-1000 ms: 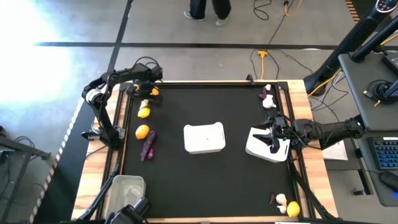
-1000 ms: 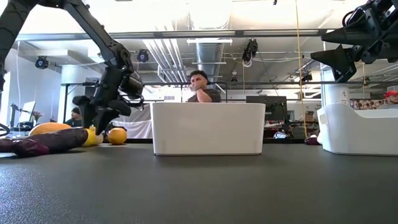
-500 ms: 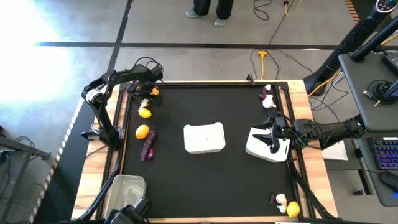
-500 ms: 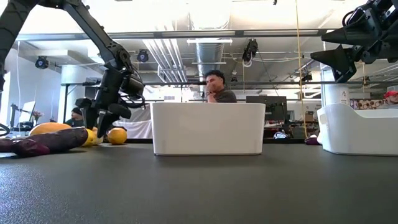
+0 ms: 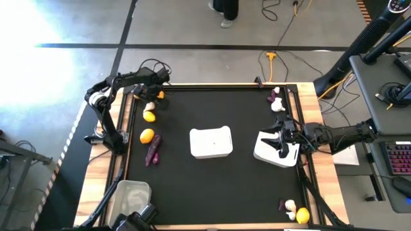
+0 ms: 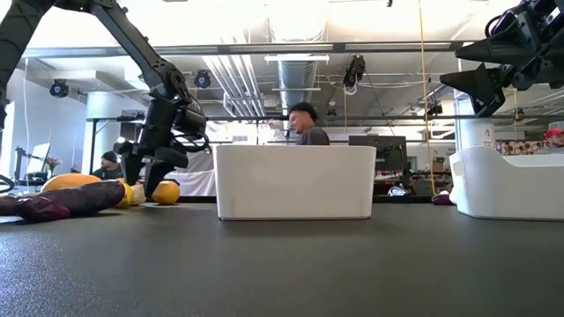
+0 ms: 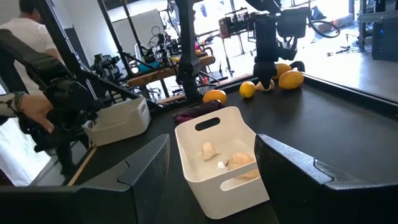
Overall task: Sort produce into baskets
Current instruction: Put the garlic into the left white bin
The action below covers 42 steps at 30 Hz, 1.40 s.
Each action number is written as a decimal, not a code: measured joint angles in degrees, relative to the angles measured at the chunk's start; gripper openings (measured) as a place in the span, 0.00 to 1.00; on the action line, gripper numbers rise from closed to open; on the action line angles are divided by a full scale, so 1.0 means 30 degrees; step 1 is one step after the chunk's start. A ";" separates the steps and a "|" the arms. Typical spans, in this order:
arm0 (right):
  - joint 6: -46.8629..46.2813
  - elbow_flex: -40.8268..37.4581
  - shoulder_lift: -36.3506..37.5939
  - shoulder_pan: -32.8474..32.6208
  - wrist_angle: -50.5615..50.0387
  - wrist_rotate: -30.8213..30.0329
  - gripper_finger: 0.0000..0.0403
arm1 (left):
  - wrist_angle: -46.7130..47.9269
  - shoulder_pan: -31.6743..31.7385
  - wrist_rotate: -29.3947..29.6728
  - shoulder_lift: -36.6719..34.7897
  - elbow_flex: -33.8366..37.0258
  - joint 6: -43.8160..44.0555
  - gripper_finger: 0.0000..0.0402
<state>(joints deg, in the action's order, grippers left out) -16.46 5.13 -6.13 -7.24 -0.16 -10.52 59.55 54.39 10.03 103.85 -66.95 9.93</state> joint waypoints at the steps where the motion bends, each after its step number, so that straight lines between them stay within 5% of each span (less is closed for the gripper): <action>1: -0.0004 0.0000 0.0000 -0.0003 0.0000 0.0000 0.57 | -0.0005 0.0002 0.0003 0.0000 0.0003 0.0000 0.68; 10: -0.0001 0.0000 0.0000 0.0001 -0.0004 0.0000 0.57 | 0.0066 0.0000 0.0045 0.0000 0.0010 -0.0913 0.56; 22: -0.0001 0.0000 0.0000 0.0001 0.0000 0.0000 0.57 | 0.1385 -0.0190 0.0679 -0.0003 -0.0709 -0.1829 0.22; 29: -0.0004 0.0000 -0.0006 -0.0003 -0.0006 0.0000 0.57 | 0.4475 -0.1238 0.0682 -0.0691 -0.3337 -0.1420 0.19; 36: -0.0004 0.0000 -0.0003 -0.0002 0.0000 0.0000 0.57 | 0.3364 -0.5051 -0.0855 -0.2832 -0.4932 -0.0818 0.19; 42: -0.0004 0.0000 0.0000 -0.0003 -0.0007 0.0000 0.57 | -0.2553 -1.0743 -0.3249 -0.4530 -0.4069 -0.0486 0.19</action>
<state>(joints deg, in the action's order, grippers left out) -16.47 5.13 -6.13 -7.25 -0.19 -10.52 51.89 22.16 0.29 90.26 -79.15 8.48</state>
